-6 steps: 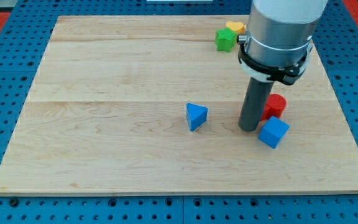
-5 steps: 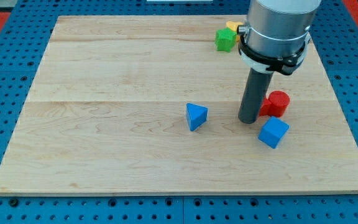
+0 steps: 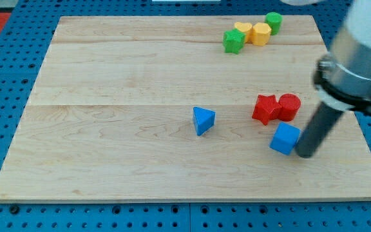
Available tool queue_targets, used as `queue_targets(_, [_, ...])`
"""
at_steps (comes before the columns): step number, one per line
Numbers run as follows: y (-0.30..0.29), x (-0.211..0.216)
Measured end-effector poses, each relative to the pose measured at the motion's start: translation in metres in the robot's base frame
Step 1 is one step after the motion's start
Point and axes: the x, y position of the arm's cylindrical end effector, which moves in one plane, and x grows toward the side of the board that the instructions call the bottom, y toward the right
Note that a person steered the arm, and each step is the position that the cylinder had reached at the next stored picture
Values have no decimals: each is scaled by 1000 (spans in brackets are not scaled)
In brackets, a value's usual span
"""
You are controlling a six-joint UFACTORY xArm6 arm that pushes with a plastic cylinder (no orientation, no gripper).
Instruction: Place the blue cube to the bottom left of red star
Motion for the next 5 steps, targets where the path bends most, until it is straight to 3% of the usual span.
queue_targets(1, [-27,-8])
queue_targets(5, [-13,-113])
